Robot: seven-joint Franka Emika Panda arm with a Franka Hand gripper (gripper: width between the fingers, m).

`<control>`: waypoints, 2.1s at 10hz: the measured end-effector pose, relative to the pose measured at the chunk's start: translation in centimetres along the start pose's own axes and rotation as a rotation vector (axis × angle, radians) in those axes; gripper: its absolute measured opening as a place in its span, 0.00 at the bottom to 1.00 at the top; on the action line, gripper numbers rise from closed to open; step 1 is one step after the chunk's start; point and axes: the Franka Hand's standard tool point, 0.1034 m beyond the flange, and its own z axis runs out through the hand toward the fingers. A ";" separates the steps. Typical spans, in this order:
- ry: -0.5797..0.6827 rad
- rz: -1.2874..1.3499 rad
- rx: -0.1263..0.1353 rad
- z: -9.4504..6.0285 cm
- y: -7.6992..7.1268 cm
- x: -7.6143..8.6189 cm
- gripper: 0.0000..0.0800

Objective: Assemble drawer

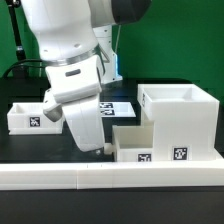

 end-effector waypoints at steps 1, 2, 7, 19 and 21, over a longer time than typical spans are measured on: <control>-0.001 0.017 0.003 0.2 0.0 0.7 0.81; 0.000 0.032 0.005 0.3 0.1 1.6 0.81; 0.004 0.069 0.009 0.6 0.3 4.0 0.81; -0.014 0.175 -0.007 -3.9 -5.3 -4.3 0.81; -0.013 0.191 -0.007 -4.0 -5.7 -4.7 0.81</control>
Offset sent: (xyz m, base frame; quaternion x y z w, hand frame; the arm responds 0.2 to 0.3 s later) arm 0.0057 0.0304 0.0064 0.0074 0.0014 0.0298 0.9995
